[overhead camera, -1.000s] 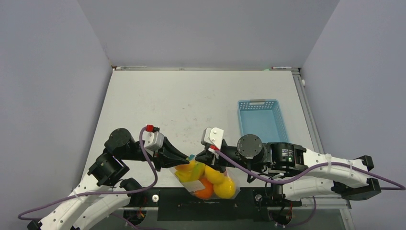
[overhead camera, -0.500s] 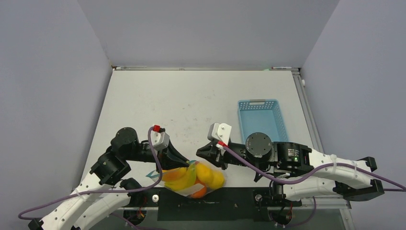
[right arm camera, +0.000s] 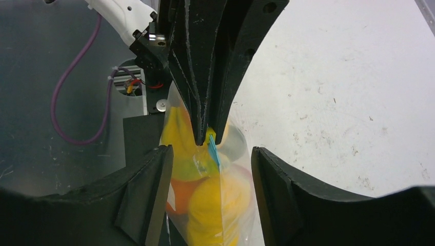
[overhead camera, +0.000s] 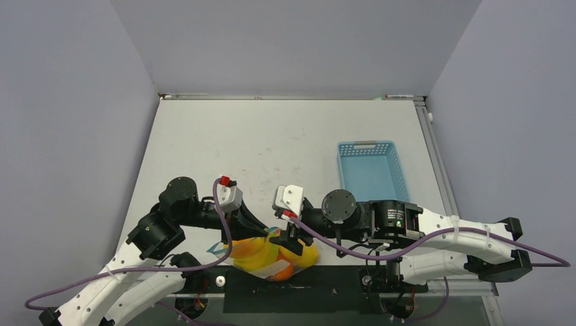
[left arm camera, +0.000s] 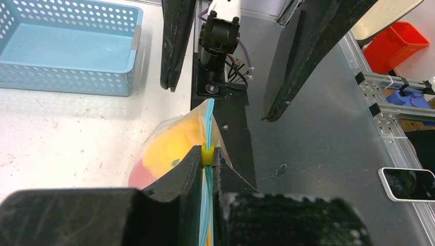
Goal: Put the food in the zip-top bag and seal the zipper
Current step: Zip the zipper food storage bag at the center of the board, then place the zipper food storage bag at the center of the board.
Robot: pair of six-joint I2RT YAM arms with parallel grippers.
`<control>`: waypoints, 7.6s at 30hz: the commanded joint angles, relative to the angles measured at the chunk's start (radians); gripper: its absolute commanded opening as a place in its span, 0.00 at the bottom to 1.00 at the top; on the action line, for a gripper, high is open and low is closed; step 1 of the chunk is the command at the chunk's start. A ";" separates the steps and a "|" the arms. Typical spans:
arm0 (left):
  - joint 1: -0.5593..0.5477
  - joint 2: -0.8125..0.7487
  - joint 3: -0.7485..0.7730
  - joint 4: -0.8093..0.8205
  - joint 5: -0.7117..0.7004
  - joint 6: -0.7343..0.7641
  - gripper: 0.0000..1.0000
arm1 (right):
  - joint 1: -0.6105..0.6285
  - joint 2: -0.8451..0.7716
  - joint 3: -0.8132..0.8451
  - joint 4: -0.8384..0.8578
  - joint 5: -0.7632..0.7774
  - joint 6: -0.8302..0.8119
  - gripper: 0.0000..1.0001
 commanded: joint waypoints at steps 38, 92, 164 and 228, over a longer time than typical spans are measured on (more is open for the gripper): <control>-0.001 -0.028 0.027 0.016 0.015 0.025 0.00 | -0.073 -0.008 -0.013 0.114 -0.054 -0.031 0.05; -0.002 -0.143 -0.017 -0.158 -0.229 0.015 0.00 | -0.072 -0.194 0.068 0.093 0.784 -0.057 0.05; 0.000 -0.092 0.043 0.105 -0.354 0.043 0.97 | -0.073 -0.125 0.026 0.123 0.359 -0.074 0.05; 0.000 0.059 0.052 0.117 -0.114 0.108 0.00 | -0.072 -0.147 -0.024 0.204 0.130 -0.060 0.05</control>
